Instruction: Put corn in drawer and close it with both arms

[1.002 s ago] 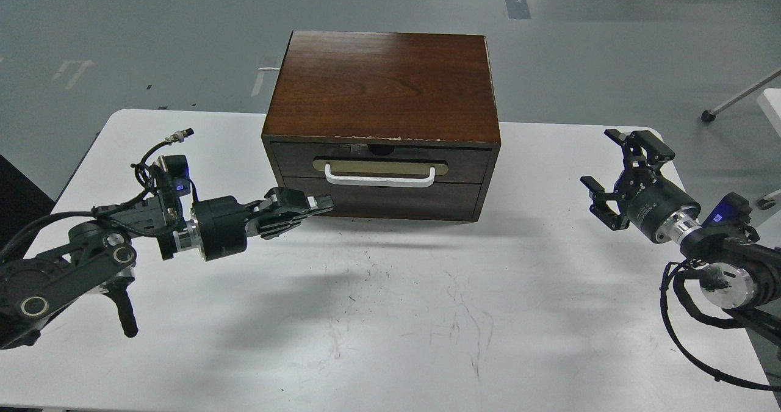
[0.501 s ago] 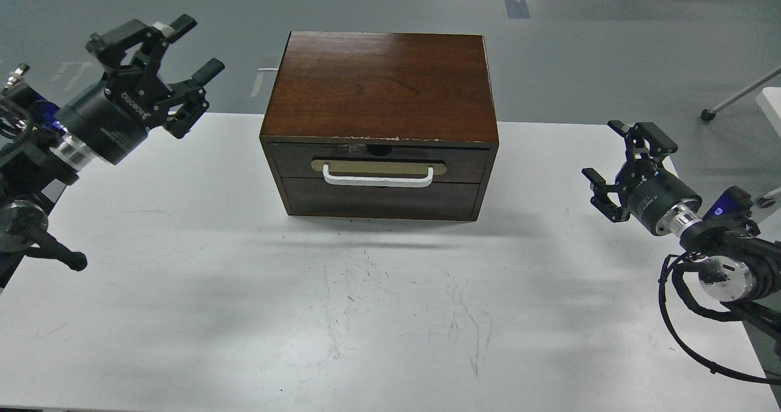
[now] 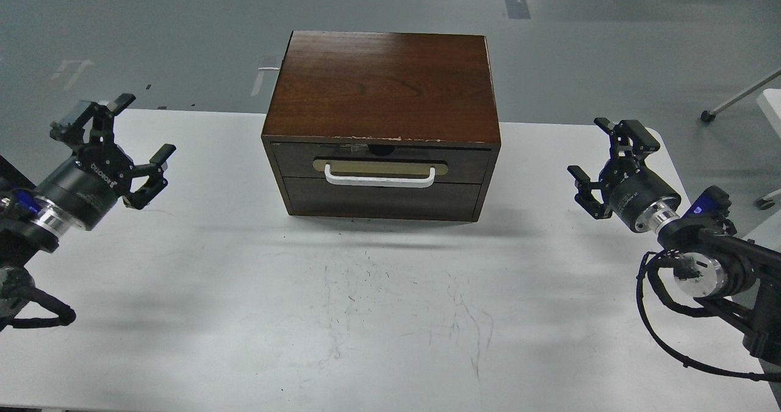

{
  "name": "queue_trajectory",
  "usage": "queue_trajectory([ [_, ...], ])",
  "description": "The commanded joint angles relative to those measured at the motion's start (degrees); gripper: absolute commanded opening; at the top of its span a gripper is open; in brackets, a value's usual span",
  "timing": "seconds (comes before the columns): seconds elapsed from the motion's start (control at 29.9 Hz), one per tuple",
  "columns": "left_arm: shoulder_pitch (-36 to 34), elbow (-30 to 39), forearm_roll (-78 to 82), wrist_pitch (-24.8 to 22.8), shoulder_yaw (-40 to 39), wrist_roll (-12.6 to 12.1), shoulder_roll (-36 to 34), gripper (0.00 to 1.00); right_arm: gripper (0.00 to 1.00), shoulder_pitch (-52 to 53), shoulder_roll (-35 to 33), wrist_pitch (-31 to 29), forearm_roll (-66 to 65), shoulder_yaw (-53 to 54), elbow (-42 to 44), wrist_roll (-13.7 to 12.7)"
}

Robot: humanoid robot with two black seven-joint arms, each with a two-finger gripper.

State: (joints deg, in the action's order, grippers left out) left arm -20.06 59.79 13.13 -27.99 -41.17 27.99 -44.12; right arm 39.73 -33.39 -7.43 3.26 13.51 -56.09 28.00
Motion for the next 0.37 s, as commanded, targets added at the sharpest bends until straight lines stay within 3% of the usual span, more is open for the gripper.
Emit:
queue_trajectory([
  [0.0,0.99,-0.03,-0.03,-0.01,-0.05,0.01,1.67,0.98,1.00,-0.01,1.13,0.22,-0.01,0.03,0.46,0.00],
  [0.33,1.16,-0.03,-0.03,-0.01,0.03,0.01,2.64,0.98,1.00,-0.09,1.13,0.14,-0.01,0.03,0.37,0.00],
])
